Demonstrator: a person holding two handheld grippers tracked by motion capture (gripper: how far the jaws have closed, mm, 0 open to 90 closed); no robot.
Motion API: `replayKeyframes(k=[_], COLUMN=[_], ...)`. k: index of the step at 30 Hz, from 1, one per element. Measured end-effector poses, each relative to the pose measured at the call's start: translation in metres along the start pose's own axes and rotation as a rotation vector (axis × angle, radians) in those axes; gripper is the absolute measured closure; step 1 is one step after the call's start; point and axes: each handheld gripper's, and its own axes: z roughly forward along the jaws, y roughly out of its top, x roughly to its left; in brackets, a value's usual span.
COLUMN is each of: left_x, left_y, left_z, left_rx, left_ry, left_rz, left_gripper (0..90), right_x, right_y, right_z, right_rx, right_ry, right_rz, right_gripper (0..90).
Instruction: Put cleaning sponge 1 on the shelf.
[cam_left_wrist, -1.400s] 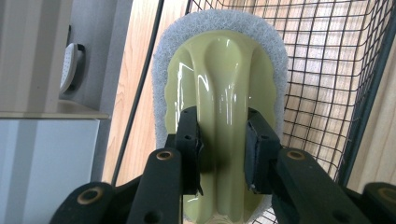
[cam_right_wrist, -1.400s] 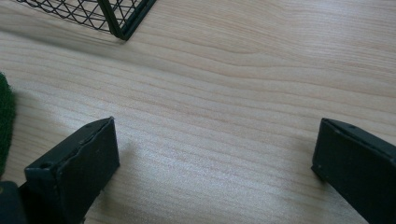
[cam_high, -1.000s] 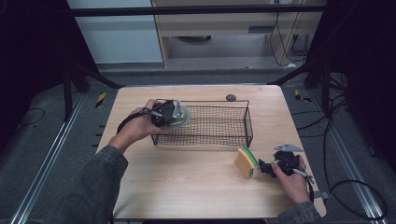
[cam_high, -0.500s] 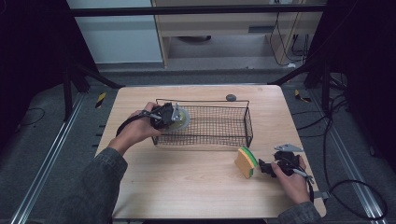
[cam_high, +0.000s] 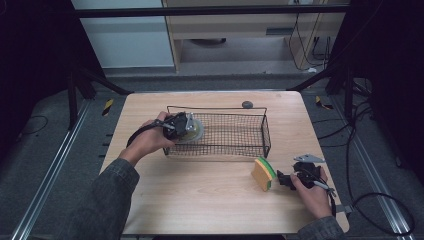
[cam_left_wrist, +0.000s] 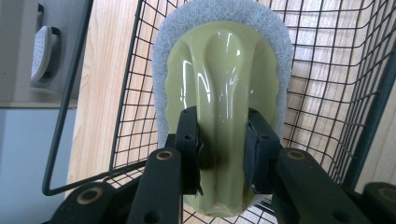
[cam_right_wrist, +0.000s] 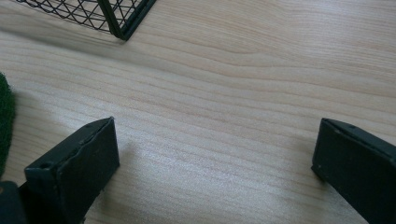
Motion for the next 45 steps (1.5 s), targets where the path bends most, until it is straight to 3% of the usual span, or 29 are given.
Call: replayKeyframes(k=[13,17,28,32,38,42,45], left_x=[-0.002,0.0,0.003,0.004,0.01,0.012,0.012], left_y=[-0.005,-0.006,-0.006,-0.007,-0.008,-0.008,-0.008], left_z=[0.008,0.01,0.004,-0.002,-0.014,-0.022,-0.025], left_rx=[-0.002,-0.005,-0.04,-0.077,-0.141,-0.172,-0.18], left_ry=[-0.029,-0.046,-0.068,-0.052,0.008,0.043,0.062], left_rz=[-0.028,-0.055,-0.08,-0.111,-0.204,-0.271,-0.299], left_gripper=[70.1,69.4,72.3,70.4,61.6,46.3,31.6], right_x=[0.0,0.0,0.0,0.0,0.0,0.0,0.0], right_y=[0.0,0.0,0.0,0.0,0.0,0.0,0.0], right_z=[0.0,0.0,0.0,0.0,0.0,0.0,0.0], right_rx=[0.001,0.0,0.0,0.0,0.0,0.0,0.0], right_ry=[-0.002,-0.002,-0.002,-0.002,-0.002,-0.003,-0.003], right_rz=[0.001,0.001,0.003,0.002,0.002,0.001,0.001], right_gripper=[0.7,0.6,0.6,0.7,0.7,0.7,0.7])
